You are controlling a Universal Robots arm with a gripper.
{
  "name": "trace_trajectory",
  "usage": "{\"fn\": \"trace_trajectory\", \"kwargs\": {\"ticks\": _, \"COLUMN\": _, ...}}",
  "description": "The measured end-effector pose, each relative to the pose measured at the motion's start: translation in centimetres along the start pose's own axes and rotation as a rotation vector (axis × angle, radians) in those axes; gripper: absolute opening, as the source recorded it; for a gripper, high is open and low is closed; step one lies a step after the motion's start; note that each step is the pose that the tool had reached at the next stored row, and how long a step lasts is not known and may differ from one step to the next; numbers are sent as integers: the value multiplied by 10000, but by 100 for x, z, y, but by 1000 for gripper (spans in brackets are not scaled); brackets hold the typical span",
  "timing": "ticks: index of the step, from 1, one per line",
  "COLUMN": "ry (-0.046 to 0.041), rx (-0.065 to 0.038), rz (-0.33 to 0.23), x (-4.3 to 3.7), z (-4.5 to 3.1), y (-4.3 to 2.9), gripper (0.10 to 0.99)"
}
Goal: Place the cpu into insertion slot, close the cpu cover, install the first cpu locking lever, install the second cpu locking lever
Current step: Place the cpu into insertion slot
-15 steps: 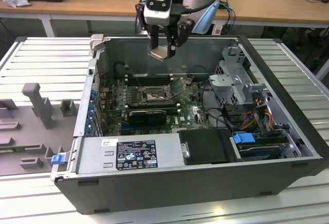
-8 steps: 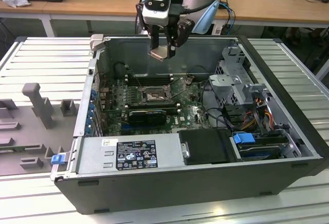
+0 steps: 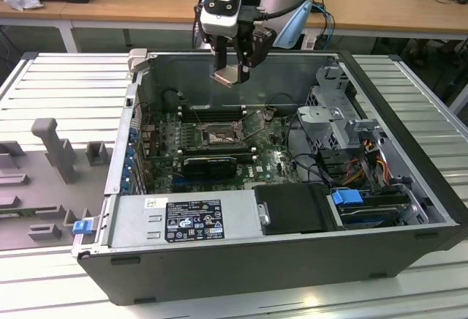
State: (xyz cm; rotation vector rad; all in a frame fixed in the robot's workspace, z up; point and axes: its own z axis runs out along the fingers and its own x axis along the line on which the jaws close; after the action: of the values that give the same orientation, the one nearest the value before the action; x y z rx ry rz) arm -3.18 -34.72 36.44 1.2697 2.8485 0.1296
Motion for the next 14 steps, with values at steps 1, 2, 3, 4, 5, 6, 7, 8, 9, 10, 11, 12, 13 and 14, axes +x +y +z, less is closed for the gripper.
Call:
{"fn": "trace_trajectory", "kwargs": {"ticks": 1, "ry": -4, "rx": -1, "rz": 46, "x": 0, "z": 0, "y": 0, "gripper": 529}}
{"fn": "trace_trajectory", "kwargs": {"ticks": 2, "ry": -7, "rx": -1, "rz": 73, "x": 0, "z": 0, "y": 0, "gripper": 529}}
{"fn": "trace_trajectory", "kwargs": {"ticks": 3, "ry": -9, "rx": -1, "rz": 111, "x": 0, "z": 0, "y": 0, "gripper": 529}}
{"fn": "trace_trajectory", "kwargs": {"ticks": 4, "ry": -13, "rx": -2, "rz": 148, "x": 0, "z": 0, "y": 0, "gripper": 529}}
{"fn": "trace_trajectory", "kwargs": {"ticks": 5, "ry": -15, "rx": -3, "rz": 176, "x": 0, "z": 0, "y": 0, "gripper": 529}}
{"fn": "trace_trajectory", "kwargs": {"ticks": 6, "ry": -19, "rx": -4, "rz": 218, "x": 0, "z": 0, "y": 0, "gripper": 529}}
{"fn": "trace_trajectory", "kwargs": {"ticks": 7, "ry": -22, "rx": -4, "rz": 268, "x": 0, "z": 0, "y": 0, "gripper": 529}}
{"fn": "trace_trajectory", "kwargs": {"ticks": 8, "ry": -27, "rx": -4, "rz": 310, "x": 0, "z": 0, "y": 0, "gripper": 529}}
{"fn": "trace_trajectory", "kwargs": {"ticks": 9, "ry": -28, "rx": -5, "rz": 334, "x": 0, "z": 0, "y": 0, "gripper": 529}}
{"fn": "trace_trajectory", "kwargs": {"ticks": 10, "ry": -31, "rx": -5, "rz": 355, "x": 0, "z": 0, "y": 0, "gripper": 529}}
{"fn": "trace_trajectory", "kwargs": {"ticks": 11, "ry": -32, "rx": -6, "rz": 382, "x": 0, "z": 0, "y": 0, "gripper": 529}}
{"fn": "trace_trajectory", "kwargs": {"ticks": 12, "ry": -35, "rx": -6, "rz": 407, "x": 0, "z": 0, "y": 0, "gripper": 529}}
{"fn": "trace_trajectory", "kwargs": {"ticks": 13, "ry": -37, "rx": -6, "rz": 432, "x": 0, "z": 0, "y": 0, "gripper": 529}}
{"fn": "trace_trajectory", "kwargs": {"ticks": 14, "ry": -39, "rx": -7, "rz": 456, "x": 0, "z": 0, "y": 0, "gripper": 529}}
